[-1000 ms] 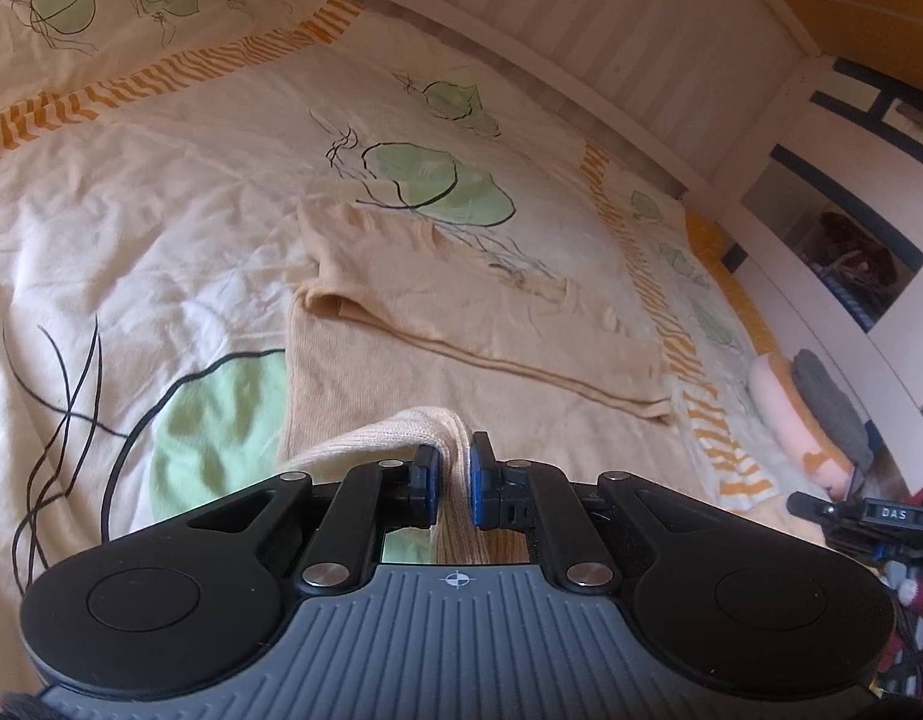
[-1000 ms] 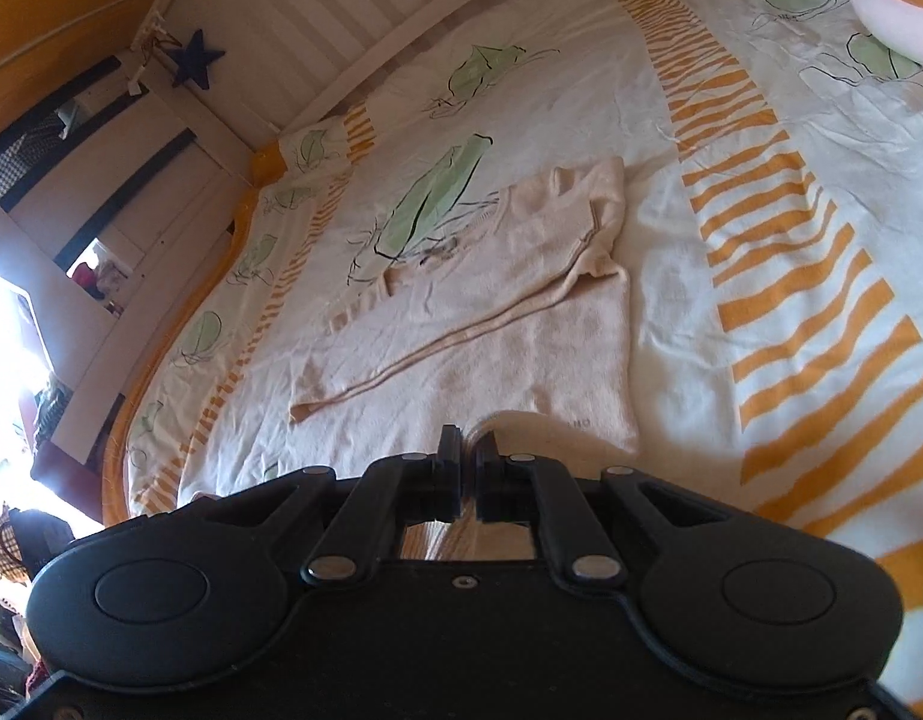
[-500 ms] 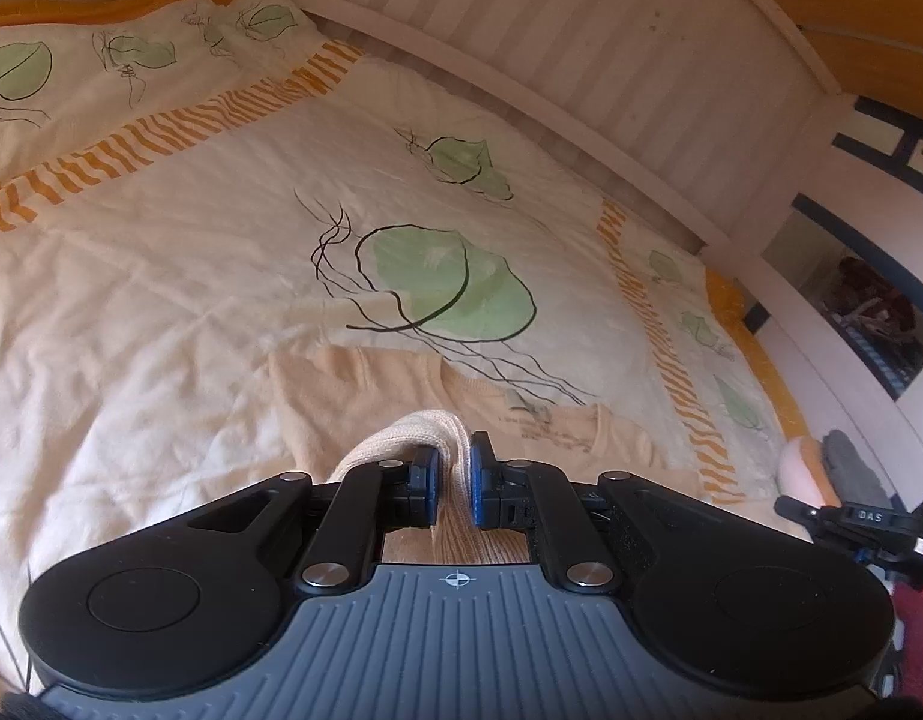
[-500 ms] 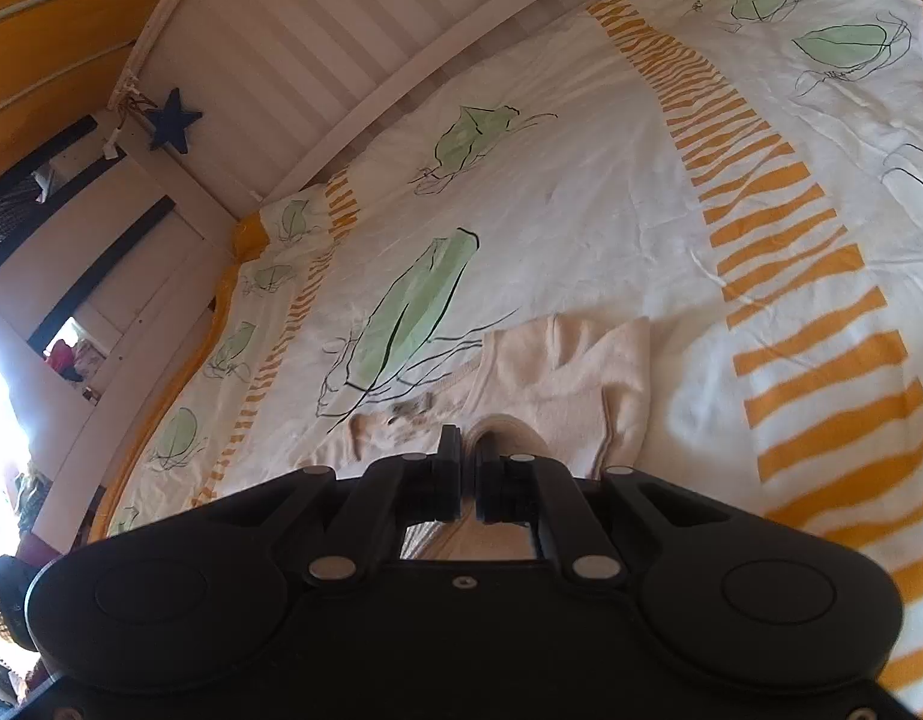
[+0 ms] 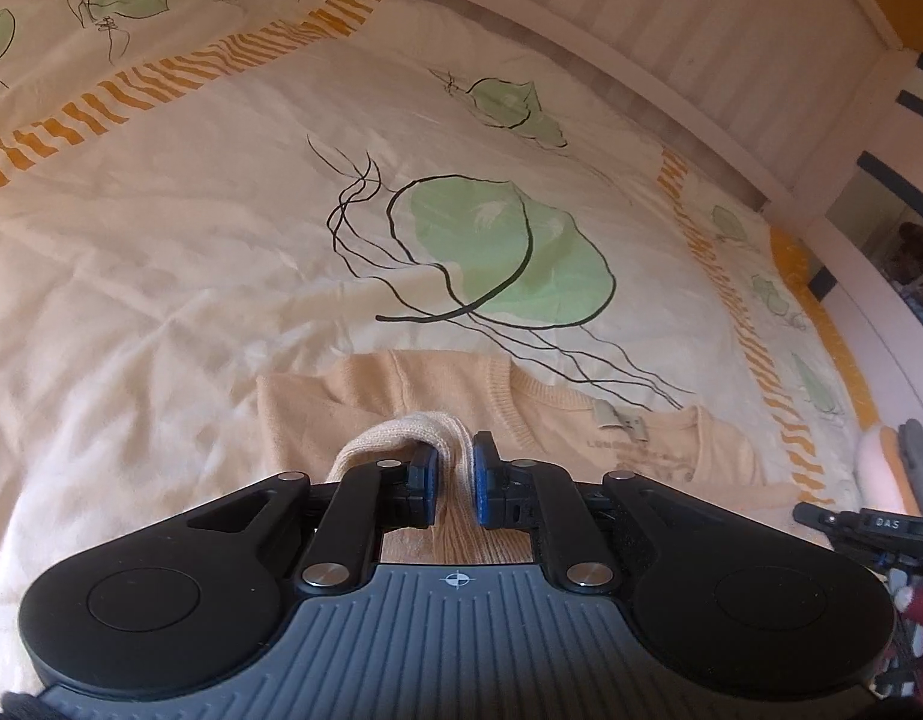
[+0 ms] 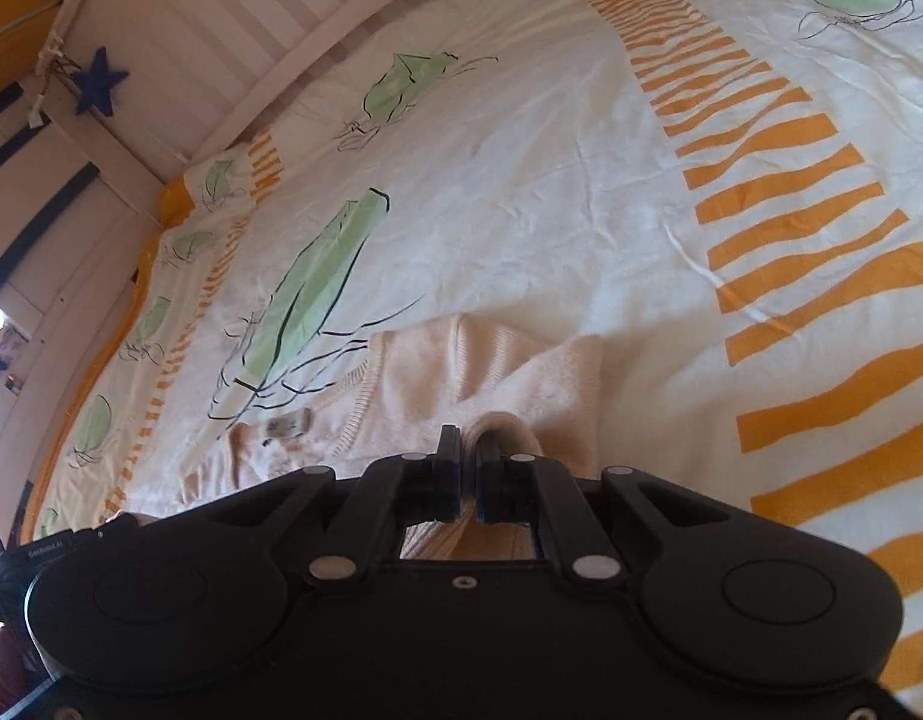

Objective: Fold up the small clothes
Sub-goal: 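Lift the hem with both grippers and fold it toward the collar, then open both grippers and release the folded hem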

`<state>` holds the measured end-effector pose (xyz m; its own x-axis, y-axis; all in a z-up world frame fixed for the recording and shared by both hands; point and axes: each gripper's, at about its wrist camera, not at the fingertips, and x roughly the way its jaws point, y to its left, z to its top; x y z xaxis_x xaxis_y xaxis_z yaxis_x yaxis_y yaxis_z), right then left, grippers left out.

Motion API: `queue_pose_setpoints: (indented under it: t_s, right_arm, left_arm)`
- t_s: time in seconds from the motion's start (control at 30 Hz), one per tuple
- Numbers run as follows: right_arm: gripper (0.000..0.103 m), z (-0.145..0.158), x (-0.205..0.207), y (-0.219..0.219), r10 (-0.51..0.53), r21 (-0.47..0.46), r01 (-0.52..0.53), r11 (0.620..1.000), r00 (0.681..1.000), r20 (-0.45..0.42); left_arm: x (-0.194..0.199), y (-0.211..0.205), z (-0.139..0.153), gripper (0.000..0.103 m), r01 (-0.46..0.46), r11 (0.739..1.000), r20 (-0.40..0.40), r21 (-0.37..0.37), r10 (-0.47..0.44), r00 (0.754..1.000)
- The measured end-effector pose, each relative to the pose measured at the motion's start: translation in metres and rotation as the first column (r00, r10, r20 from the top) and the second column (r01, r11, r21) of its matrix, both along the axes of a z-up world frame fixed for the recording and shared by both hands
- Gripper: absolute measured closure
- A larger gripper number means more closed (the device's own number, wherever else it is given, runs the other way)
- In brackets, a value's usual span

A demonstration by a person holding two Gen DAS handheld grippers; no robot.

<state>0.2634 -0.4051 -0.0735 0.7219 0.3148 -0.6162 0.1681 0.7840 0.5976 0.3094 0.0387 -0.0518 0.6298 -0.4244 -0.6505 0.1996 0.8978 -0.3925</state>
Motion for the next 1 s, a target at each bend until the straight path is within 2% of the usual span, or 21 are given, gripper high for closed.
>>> queue_pose_setpoints:
  t_s: [0.03, 0.1, 0.13, 0.2, 0.27, 0.3, 0.33, 0.4, 0.5, 0.6, 0.63, 0.7, 0.8, 0.87, 1.0]
  right_arm:
    - [0.089, 0.0, 0.0, 0.0, 0.005, -0.006, -0.005, 1.0, 1.0, 0.006]
    - [0.088, 0.002, 0.0, 0.0, 0.007, -0.017, -0.007, 1.0, 0.999, 0.034]
    - [0.087, 0.003, -0.001, 0.0, 0.005, -0.015, -0.004, 1.0, 0.999, 0.051]
    - [0.087, 0.004, -0.001, -0.003, -0.009, -0.004, 0.009, 1.0, 0.997, 0.083]
    - [0.086, 0.006, -0.002, -0.006, -0.023, 0.005, 0.022, 1.0, 0.994, 0.109]
    - [0.08, 0.007, -0.003, -0.006, -0.028, -0.001, 0.028, 1.0, 0.993, 0.115]
    - [0.069, 0.01, -0.004, -0.007, -0.037, -0.023, 0.041, 0.999, 0.992, 0.121]
    - [0.058, 0.014, -0.008, -0.01, -0.051, -0.061, 0.06, 0.996, 0.988, 0.144]
    - [0.058, 0.019, -0.013, -0.017, -0.061, -0.059, 0.071, 0.996, 0.986, 0.157]
    - [0.055, 0.025, -0.017, -0.014, -0.012, -0.151, 0.034, 0.988, 0.989, 0.147]
    - [0.049, 0.026, -0.019, -0.01, 0.019, -0.215, 0.01, 0.977, 0.991, 0.133]
    - [0.045, 0.027, -0.02, 0.002, 0.079, -0.341, -0.039, 0.939, 0.991, 0.104]
    - [0.045, 0.025, -0.02, 0.024, 0.181, -0.506, -0.126, 0.853, 0.981, 0.062]
    - [0.045, 0.022, -0.018, 0.035, 0.237, -0.54, -0.175, 0.823, 0.971, 0.045]
    - [0.045, 0.016, -0.017, 0.047, 0.28, -0.572, -0.21, 0.793, 0.959, 0.037]
  left_arm:
    - [0.002, 0.0, -0.001, 0.089, -0.002, 1.0, 0.001, 0.0, 0.002, 1.0]
    - [0.006, 0.002, -0.002, 0.071, -0.009, 1.0, 0.003, 0.008, 0.009, 1.0]
    - [0.006, 0.003, -0.001, 0.067, -0.013, 1.0, 0.011, 0.02, 0.013, 1.0]
    - [0.007, 0.006, 0.003, 0.051, -0.023, 0.998, 0.038, 0.054, 0.021, 0.999]
    - [0.006, 0.009, 0.007, 0.047, -0.025, 0.997, 0.06, 0.077, 0.021, 0.998]
    - [0.005, 0.01, 0.009, 0.046, -0.026, 0.996, 0.068, 0.088, 0.02, 0.998]
    - [0.003, 0.012, 0.011, 0.046, -0.026, 0.995, 0.074, 0.099, 0.018, 0.997]
    - [0.0, 0.014, 0.012, 0.046, -0.012, 0.992, 0.081, 0.13, 0.002, 0.997]
    - [-0.007, 0.013, 0.009, 0.045, 0.035, 0.977, 0.081, 0.21, -0.053, 0.995]
    - [-0.014, 0.011, 0.002, 0.045, 0.084, 0.947, 0.083, 0.309, -0.115, 0.99]
    - [-0.017, 0.011, -0.001, 0.045, 0.103, 0.933, 0.079, 0.345, -0.138, 0.987]
    - [-0.021, 0.011, -0.007, 0.045, 0.131, 0.907, 0.071, 0.4, -0.174, 0.982]
    - [-0.026, 0.011, -0.013, 0.045, 0.164, 0.885, 0.059, 0.436, -0.21, 0.976]
    - [-0.026, 0.01, -0.016, 0.045, 0.187, 0.884, 0.051, 0.428, -0.23, 0.972]
    - [-0.02, 0.003, -0.02, 0.045, 0.209, 0.876, 0.053, 0.434, -0.257, 0.965]
